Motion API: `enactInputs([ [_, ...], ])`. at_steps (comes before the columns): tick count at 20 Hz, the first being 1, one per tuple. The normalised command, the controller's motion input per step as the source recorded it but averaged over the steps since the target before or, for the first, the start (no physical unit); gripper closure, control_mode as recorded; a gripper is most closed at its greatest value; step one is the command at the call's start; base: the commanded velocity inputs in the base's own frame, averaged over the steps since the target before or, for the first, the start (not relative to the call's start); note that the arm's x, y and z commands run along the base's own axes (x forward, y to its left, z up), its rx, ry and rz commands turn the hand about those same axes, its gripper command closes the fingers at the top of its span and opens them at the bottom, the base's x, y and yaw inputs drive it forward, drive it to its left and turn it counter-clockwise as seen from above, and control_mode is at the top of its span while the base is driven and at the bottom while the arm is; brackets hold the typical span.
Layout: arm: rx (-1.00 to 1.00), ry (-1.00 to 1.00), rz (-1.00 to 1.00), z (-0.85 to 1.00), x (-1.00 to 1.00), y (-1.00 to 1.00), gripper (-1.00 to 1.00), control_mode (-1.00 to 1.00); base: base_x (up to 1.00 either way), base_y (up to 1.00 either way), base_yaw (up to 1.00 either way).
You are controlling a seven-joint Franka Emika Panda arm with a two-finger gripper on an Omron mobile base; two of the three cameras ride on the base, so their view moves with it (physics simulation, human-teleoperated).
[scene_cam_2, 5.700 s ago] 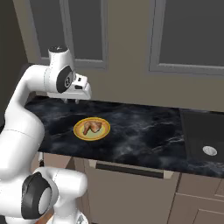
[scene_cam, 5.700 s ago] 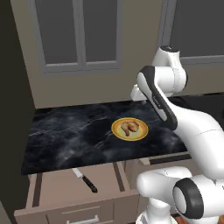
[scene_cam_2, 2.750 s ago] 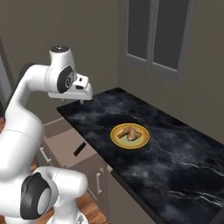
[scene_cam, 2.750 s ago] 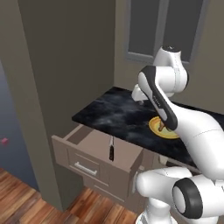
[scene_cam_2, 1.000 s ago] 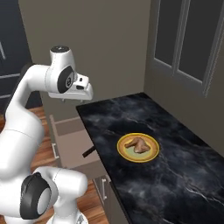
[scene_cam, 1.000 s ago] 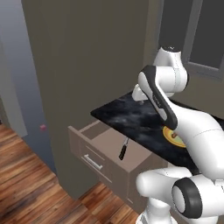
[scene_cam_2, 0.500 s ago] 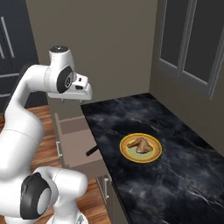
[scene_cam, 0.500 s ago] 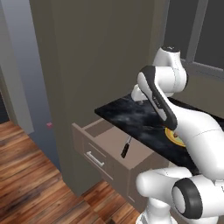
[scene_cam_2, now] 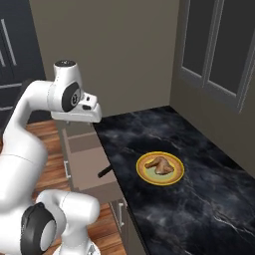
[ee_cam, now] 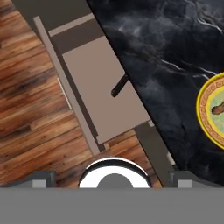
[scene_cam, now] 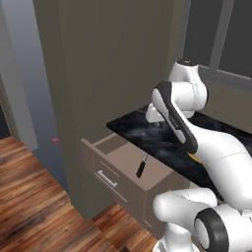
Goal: Pick up the knife from the drawer and place it on the cutting board. Then place the meat from the plate to the cutting board.
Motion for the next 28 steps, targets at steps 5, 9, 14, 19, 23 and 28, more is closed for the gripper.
enactInputs([
  [5, 0.0, 0.23, -0.12, -0.87, -0.21, 0.46, -1.0, -1.0, 0.0, 0.0, 0.0],
  [9, 0.0, 0.3, -0.13, -0.84, 0.0, 0.39, -1.0, -1.0, 0.0, 0.0, 0.0],
  [14, 0.08, 0.25, -0.13, -0.65, 0.05, 0.15, -1.0, -1.0, 0.0, 0.0, 0.0],
  [19, 0.11, 0.21, -0.17, -0.47, 0.14, 0.0, -1.0, -1.0, 0.0, 0.0, 0.0],
  [23, 0.03, 0.05, -0.17, -0.3, 0.04, 0.01, -1.0, -1.0, 0.0, 0.0, 0.0],
  [28, 0.0, 0.0, -0.18, -0.18, 0.0, 0.03, -1.0, -1.0, 0.0, 0.0, 0.0],
])
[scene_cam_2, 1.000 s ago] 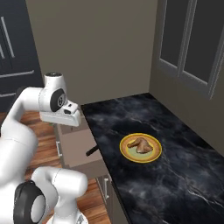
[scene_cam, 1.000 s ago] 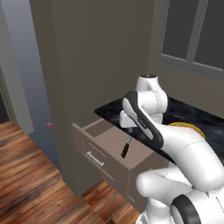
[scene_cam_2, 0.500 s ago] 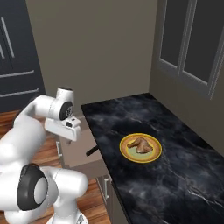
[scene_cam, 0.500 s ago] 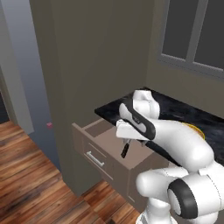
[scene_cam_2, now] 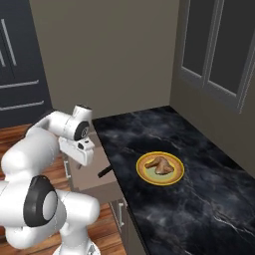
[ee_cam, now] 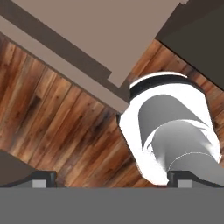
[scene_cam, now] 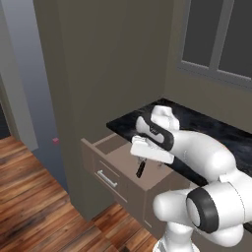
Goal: Pick up the knife from the drawer and place it on the cutting board. Then place the meat from the plate to the cutting board.
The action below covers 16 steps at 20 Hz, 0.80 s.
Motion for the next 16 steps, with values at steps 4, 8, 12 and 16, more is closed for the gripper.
enactInputs([
  [4, -0.01, 0.0, -0.2, -0.22, 0.07, 0.0, -1.0, -1.0, 0.0, 0.0, 0.0],
  [8, -0.04, 0.0, -0.18, -0.26, 0.16, 0.0, -1.0, -1.0, 0.0, 0.0, 0.0],
  [12, -0.04, 0.01, -0.18, -0.33, 0.25, 0.02, -1.0, -1.0, 0.0, 0.0, 0.0],
  [16, -0.07, 0.02, -0.14, -0.35, 0.28, 0.1, -1.0, -1.0, 0.0, 0.0, 0.0],
])
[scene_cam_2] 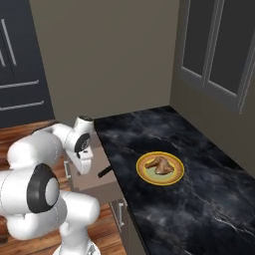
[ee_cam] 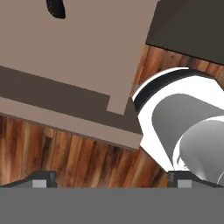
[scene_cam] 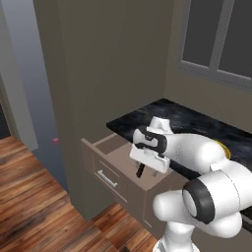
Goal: Pick up the knife from the drawer and place it on the cutting board. Then place the meat from the plate to the cutting board.
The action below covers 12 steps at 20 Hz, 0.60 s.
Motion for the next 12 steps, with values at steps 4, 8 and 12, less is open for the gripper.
enactInputs([
  [4, -0.05, 0.03, -0.09, -0.3, 0.26, 0.14, -1.0, -1.0, 0.0, 0.0, 0.0],
  [8, -0.03, 0.01, -0.02, -0.29, 0.25, 0.23, -1.0, -1.0, 0.0, 0.0, 0.0],
  [12, 0.0, 0.0, 0.0, -0.23, 0.24, 0.19, -1.0, -1.0, 0.0, 0.0, 0.0],
])
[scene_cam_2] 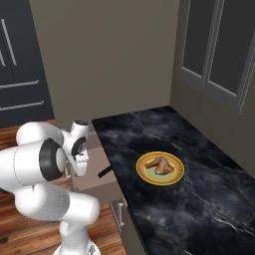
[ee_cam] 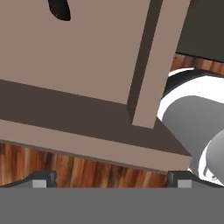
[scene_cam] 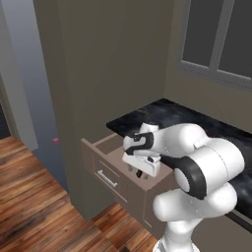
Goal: Pick up the knife from the drawer and place it on the cutting board. Then place the meat from the plate to the cutting board.
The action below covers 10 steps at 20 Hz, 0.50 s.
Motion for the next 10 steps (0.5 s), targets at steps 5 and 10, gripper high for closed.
enactInputs([
  [5, 0.0, 0.0, 0.0, -0.14, 0.18, 0.02, -1.0, -1.0, 0.0, 0.0, 0.0],
  [10, 0.0, 0.0, 0.0, -0.15, 0.11, 0.0, -1.0, -1.0, 0.0, 0.0, 0.0],
])
